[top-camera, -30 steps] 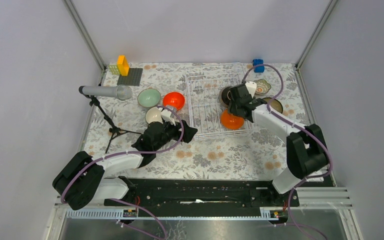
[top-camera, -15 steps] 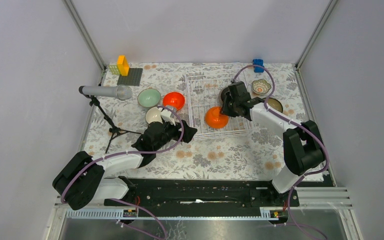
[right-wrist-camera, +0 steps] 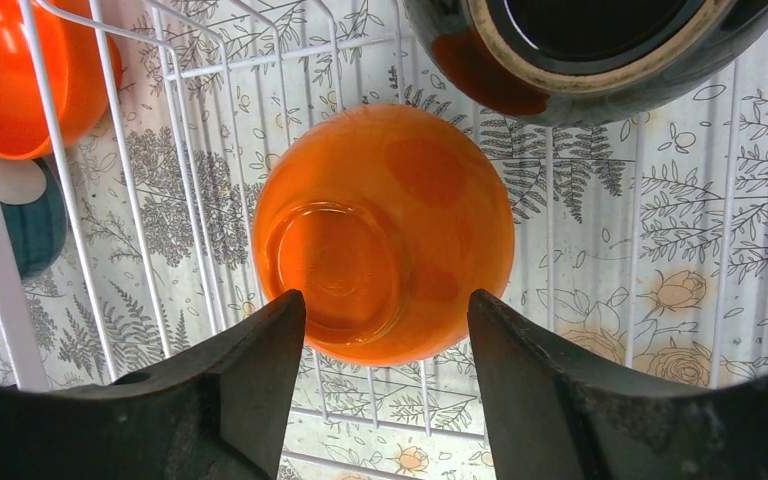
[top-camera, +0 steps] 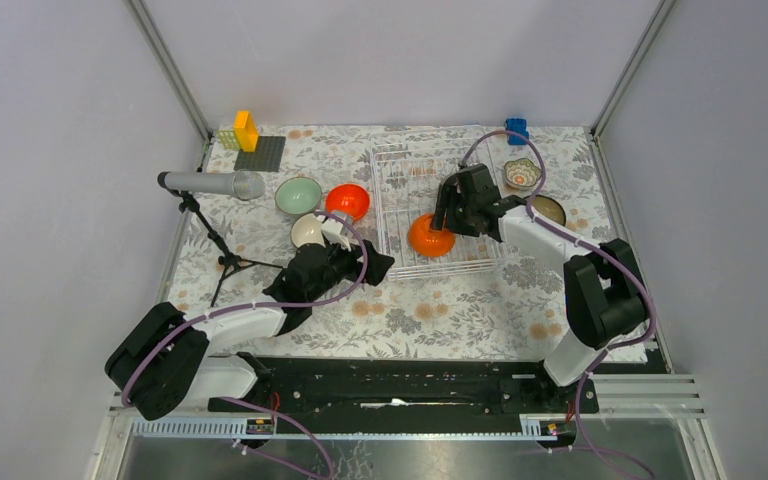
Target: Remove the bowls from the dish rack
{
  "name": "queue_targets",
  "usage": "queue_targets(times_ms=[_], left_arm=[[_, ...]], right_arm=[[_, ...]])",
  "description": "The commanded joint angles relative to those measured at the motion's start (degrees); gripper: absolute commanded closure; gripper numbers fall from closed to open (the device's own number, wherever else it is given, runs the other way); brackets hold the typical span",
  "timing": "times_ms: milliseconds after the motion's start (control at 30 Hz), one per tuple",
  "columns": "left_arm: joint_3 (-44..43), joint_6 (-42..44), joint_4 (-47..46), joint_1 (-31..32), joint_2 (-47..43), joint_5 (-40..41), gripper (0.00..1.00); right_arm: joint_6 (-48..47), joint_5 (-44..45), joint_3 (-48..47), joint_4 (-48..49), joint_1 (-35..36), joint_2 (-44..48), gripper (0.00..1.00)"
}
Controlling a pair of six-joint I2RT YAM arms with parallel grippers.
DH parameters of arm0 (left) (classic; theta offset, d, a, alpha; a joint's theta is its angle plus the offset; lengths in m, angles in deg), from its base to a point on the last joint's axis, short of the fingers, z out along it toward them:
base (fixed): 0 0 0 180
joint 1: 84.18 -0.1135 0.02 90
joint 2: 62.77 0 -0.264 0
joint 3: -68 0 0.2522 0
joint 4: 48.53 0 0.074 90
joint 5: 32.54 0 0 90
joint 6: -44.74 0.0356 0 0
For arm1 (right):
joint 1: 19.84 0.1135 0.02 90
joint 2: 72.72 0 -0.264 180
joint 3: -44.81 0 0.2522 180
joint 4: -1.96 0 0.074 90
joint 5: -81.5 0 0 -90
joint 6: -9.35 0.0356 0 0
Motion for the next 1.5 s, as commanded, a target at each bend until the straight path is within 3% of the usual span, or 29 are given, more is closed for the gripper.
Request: queue_targets(times_ms=[0,167,267,467,600,767,900,1133,1300,1467], left_arm=[[-2.0,1.1,-1.9,0.2,-0.9,0.8,0.10],[-2.0,1.2,-1.9,0.2,-0.8,1.0,0.10],[-2.0,1.2,-2.0,0.2,-0.9,0.9,0.10],[-2.0,1.3,-1.7,0.2,-1.1,1.1,0.10],[-1.8,1.3,-1.7,0.2,-1.5,1.3,0.10],[-1.8,1.3,-1.7,0.2,-1.7,1.4,0.10],[-2.0,1.1,-0.7,0.2,-3.6,2.0,0.10],[-9.0,-3.2,10.4,0.2,-9.7,6.6,0.09],[-21.4,-6.7,22.2,0.3,-2.6,2.7,0.07],[-27.3,-9.2,24.9,0.9,3.8,0.2,0.05]], right_arm=[[-1.0,0.6,-0.4,-0.3,-0.4,-0.7,0.32],[-0.9,-3.8,0.1,0.6,-3.2,-3.1,0.25],[-0.5,-9.4,1.4,3.4,-5.1,-4.7,0.26],[1.5,-19.0,3.4,8.0,-8.5,-7.4,0.42],[2.6,-21.9,5.2,10.4,-11.0,-7.1,0.57],[2.2,-21.0,6.3,10.2,-12.7,-6.5,0.66],[0.1,-18.1,5.2,7.0,-12.9,-6.7,0.67],[-1.6,-13.8,3.6,3.5,-12.9,-7.5,0.67],[-1.8,-13.6,3.4,3.2,-12.9,-7.8,0.67],[-2.6,-10.4,2.9,0.9,-12.9,-7.8,0.68]])
